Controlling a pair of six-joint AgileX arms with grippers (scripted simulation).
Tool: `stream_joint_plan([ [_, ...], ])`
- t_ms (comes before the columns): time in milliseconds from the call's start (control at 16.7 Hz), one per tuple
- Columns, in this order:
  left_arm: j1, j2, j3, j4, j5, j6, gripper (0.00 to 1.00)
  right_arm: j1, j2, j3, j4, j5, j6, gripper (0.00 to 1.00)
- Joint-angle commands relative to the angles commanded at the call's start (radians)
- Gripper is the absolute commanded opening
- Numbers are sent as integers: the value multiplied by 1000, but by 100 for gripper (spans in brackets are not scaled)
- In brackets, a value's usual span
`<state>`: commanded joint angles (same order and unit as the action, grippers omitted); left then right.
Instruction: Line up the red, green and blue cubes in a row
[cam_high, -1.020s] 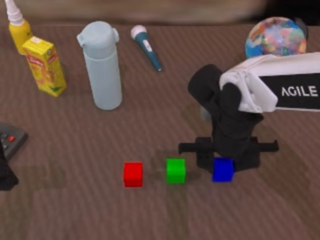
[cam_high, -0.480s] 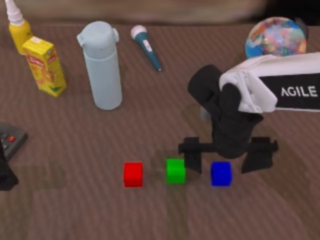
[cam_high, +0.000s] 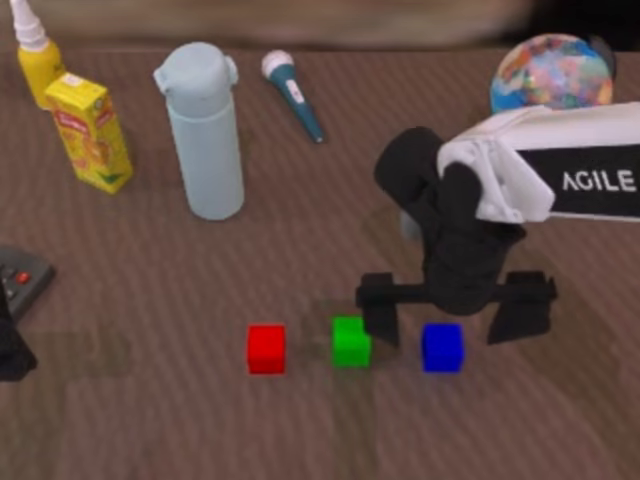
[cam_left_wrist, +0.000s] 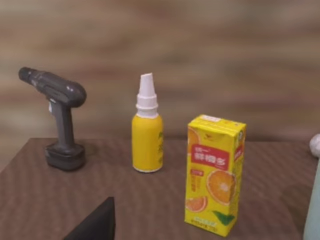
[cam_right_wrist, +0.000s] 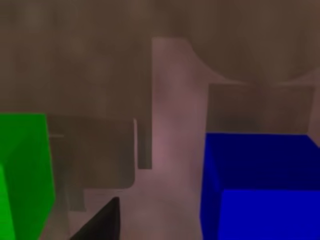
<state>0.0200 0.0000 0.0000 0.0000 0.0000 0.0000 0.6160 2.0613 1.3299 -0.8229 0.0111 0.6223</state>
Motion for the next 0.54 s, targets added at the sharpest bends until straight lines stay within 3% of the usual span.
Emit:
stream_joint_plan([
  [540, 0, 0, 0, 0, 0, 0, 100, 7, -98, 133, -231, -1, 1, 100],
])
